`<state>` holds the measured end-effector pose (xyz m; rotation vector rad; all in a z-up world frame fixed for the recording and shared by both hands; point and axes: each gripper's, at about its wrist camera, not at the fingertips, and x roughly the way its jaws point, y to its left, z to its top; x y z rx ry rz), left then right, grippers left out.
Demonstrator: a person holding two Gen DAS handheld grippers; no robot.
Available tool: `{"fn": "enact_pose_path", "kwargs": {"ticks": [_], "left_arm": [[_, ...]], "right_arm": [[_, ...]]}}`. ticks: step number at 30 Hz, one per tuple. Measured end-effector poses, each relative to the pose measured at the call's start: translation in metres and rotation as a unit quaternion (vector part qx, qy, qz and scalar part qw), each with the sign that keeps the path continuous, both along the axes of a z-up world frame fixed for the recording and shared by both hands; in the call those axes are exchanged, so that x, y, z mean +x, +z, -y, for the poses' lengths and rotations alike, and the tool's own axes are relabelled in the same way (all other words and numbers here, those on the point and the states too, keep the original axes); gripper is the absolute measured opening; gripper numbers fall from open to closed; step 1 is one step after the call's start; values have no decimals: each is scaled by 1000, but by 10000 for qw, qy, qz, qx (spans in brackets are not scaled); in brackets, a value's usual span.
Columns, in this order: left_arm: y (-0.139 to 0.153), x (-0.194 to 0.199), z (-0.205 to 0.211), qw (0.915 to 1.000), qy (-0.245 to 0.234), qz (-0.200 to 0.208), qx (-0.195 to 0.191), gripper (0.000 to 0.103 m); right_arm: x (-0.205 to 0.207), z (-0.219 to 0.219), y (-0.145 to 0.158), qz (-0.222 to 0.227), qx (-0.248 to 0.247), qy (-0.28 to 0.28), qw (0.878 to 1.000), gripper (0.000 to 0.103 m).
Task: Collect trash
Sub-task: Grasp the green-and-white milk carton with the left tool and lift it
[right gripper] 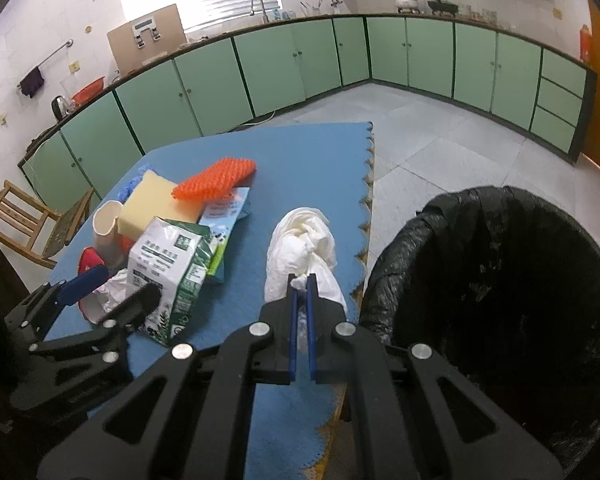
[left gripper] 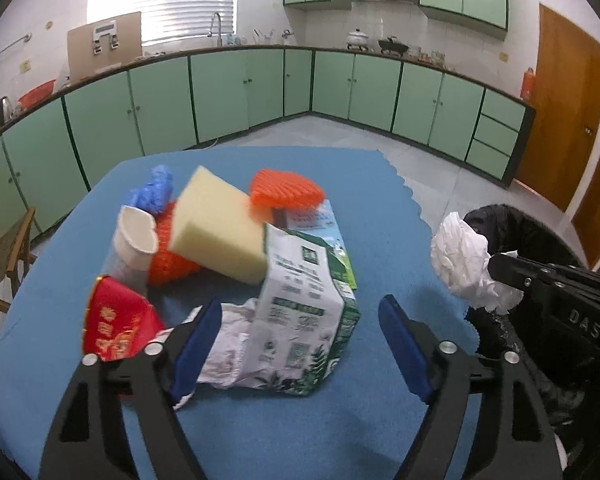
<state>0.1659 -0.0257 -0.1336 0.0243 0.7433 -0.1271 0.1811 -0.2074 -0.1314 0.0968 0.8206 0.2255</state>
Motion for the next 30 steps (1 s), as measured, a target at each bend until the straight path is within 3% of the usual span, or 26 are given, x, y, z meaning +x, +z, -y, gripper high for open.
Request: {"fn": "enact_pose_path", "kwargs": {"ticks": [11,14,20,30], "left_arm": [[-26,24,26,9981,236,-9,570,83],[-29,27,27,9977,214,-24,645,73],[-24,23,18,9981,250,64,554,72],[12,8,3,9989,195,392,149,71]], "right_arm": [[5,12,-7,-80,35,-6,10000,3],[7,13,-10,-109,60,-34,9999,3],[7,8,-13,-136,76,-2,9999,3],[3,2,6,54,97,69,9999,3]]}}
